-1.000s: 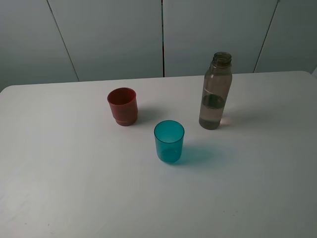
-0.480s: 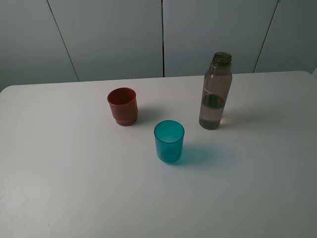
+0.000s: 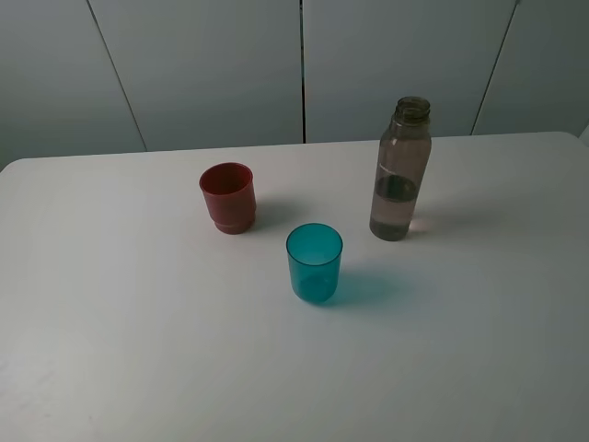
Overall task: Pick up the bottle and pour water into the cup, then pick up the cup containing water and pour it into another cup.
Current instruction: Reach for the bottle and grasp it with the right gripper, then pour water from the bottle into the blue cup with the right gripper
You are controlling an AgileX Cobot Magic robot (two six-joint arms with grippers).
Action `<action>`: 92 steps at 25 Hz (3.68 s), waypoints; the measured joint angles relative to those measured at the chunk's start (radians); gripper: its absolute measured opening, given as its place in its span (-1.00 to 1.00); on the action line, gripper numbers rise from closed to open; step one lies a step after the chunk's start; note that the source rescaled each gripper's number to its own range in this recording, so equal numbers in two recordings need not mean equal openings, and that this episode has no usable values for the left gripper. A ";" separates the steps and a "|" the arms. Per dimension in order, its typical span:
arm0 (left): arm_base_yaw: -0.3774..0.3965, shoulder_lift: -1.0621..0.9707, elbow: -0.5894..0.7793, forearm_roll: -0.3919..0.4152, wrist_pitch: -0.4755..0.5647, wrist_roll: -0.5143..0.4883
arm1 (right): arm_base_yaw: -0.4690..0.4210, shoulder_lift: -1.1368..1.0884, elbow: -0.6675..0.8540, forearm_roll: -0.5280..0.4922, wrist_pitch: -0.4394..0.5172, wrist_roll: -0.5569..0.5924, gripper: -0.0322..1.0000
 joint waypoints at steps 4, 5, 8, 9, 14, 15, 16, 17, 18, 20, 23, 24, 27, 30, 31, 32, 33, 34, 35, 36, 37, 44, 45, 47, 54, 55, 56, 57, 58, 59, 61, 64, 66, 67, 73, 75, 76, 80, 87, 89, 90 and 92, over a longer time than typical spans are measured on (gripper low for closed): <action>0.000 0.000 0.000 0.000 0.000 -0.002 | 0.000 0.000 0.000 0.000 0.000 0.000 1.00; 0.000 0.000 0.000 0.000 0.000 -0.002 | 0.000 0.000 0.000 0.000 0.000 0.000 1.00; 0.000 0.000 0.000 0.000 0.000 -0.002 | 0.000 0.000 0.000 0.000 0.000 0.000 1.00; 0.000 0.000 0.000 0.000 0.000 -0.002 | 0.000 0.000 0.000 0.000 0.000 0.000 1.00; 0.000 0.000 0.000 0.000 0.000 -0.002 | 0.000 0.000 0.000 0.000 0.000 0.000 1.00; 0.000 0.000 0.000 0.000 0.000 -0.002 | 0.000 0.000 0.000 0.000 0.000 0.000 1.00; 0.000 0.000 0.000 0.000 0.000 -0.002 | 0.000 0.000 0.000 0.000 0.000 0.000 1.00; 0.000 0.000 0.000 0.000 0.000 -0.002 | 0.000 0.000 0.000 0.002 0.000 0.000 1.00; 0.000 0.000 0.000 0.000 0.000 -0.002 | 0.000 0.000 0.000 0.002 0.000 0.000 1.00; 0.000 0.000 0.000 0.000 0.000 -0.002 | 0.000 0.016 0.000 0.009 0.000 0.000 1.00; 0.000 0.000 0.000 0.000 0.000 -0.002 | 0.000 0.118 0.000 0.037 0.000 0.000 1.00; 0.000 0.000 0.000 0.000 0.000 -0.002 | 0.000 0.173 0.000 0.047 -0.006 -0.014 1.00; 0.000 0.000 0.000 0.000 0.000 -0.002 | 0.000 0.348 -0.025 0.084 -0.154 -0.043 1.00; 0.000 0.000 0.000 0.000 0.000 -0.002 | 0.000 0.508 -0.042 0.189 -0.433 -0.069 1.00; 0.000 0.000 0.000 0.000 0.000 -0.002 | 0.000 0.561 -0.044 0.209 -0.511 -0.086 1.00; 0.000 0.000 0.000 0.000 0.000 -0.002 | 0.005 0.613 -0.046 0.216 -0.586 -0.102 1.00; 0.000 0.000 0.000 0.000 0.000 -0.004 | 0.019 0.666 -0.046 0.215 -0.647 -0.122 1.00; 0.000 0.000 0.000 0.000 0.000 -0.004 | 0.045 0.710 -0.046 0.215 -0.706 -0.136 1.00; 0.000 0.000 0.000 0.000 0.000 -0.004 | 0.081 0.763 -0.036 0.210 -0.761 -0.145 1.00; 0.000 0.000 0.000 0.000 0.000 -0.004 | 0.119 0.815 -0.022 0.206 -0.836 -0.149 1.00; 0.000 0.000 0.000 0.000 0.000 -0.004 | 0.169 0.866 0.000 0.198 -0.924 -0.151 1.00; 0.000 0.000 0.000 0.000 0.000 -0.004 | 0.355 1.172 0.215 0.033 -1.655 0.000 1.00; 0.000 0.000 0.000 0.000 0.000 -0.004 | 0.357 1.212 0.248 -0.001 -1.776 0.055 1.00; 0.000 0.000 0.000 0.000 0.000 -0.004 | 0.357 1.313 0.290 -0.054 -1.953 0.119 1.00; 0.000 0.000 0.000 0.000 0.000 -0.004 | 0.357 1.647 0.319 -0.159 -2.280 0.174 1.00; 0.000 0.000 0.000 0.000 0.000 -0.004 | 0.357 1.683 0.314 -0.171 -2.283 0.176 1.00; 0.000 0.000 0.000 0.000 0.000 -0.004 | 0.357 1.723 0.303 -0.188 -2.286 0.176 1.00; 0.000 0.000 0.000 0.000 0.000 -0.004 | 0.357 1.758 0.292 -0.208 -2.288 0.176 1.00; 0.000 0.000 0.000 0.000 0.000 -0.004 | 0.357 1.789 0.281 -0.225 -2.289 0.174 1.00; 0.000 0.000 0.000 0.000 0.000 -0.004 | 0.357 1.812 0.266 -0.243 -2.289 0.167 1.00; 0.000 0.000 0.000 0.000 0.000 -0.004 | 0.358 1.855 0.234 -0.258 -2.291 0.150 1.00; 0.000 0.000 0.000 0.000 0.000 -0.004 | 0.358 1.900 0.176 -0.267 -2.295 0.143 1.00; 0.000 0.000 0.000 0.000 0.000 -0.004 | 0.358 1.928 0.138 -0.267 -2.295 0.143 1.00; 0.000 0.000 0.000 0.000 0.000 -0.004 | 0.358 1.944 0.117 -0.267 -2.295 0.141 1.00; 0.000 0.000 0.000 0.000 0.000 -0.004 | 0.358 2.030 0.005 -0.265 -2.299 0.141 1.00; 0.000 0.000 0.000 0.000 0.000 -0.004 | 0.358 2.056 -0.030 -0.271 -2.301 0.141 1.00; 0.000 0.000 0.000 0.000 0.000 -0.004 | 0.358 2.069 -0.046 -0.271 -2.303 0.141 1.00; 0.000 0.000 0.000 0.000 0.000 -0.004 | 0.358 2.092 -0.076 -0.273 -2.303 0.141 0.81; 0.000 0.000 0.000 0.000 0.000 -0.004 | 0.359 2.095 -0.076 -0.268 -2.308 0.124 -0.93; 0.000 0.000 0.000 0.000 0.000 -0.004 | 0.359 2.095 -0.076 -0.269 -2.308 0.123 -0.93; 0.000 0.000 0.000 0.000 0.000 -0.004 | 0.359 2.095 -0.076 -0.269 -2.308 0.120 -0.93; 0.000 0.000 0.000 0.000 0.000 -0.004 | 0.359 2.095 -0.076 -0.269 -2.308 0.120 -0.93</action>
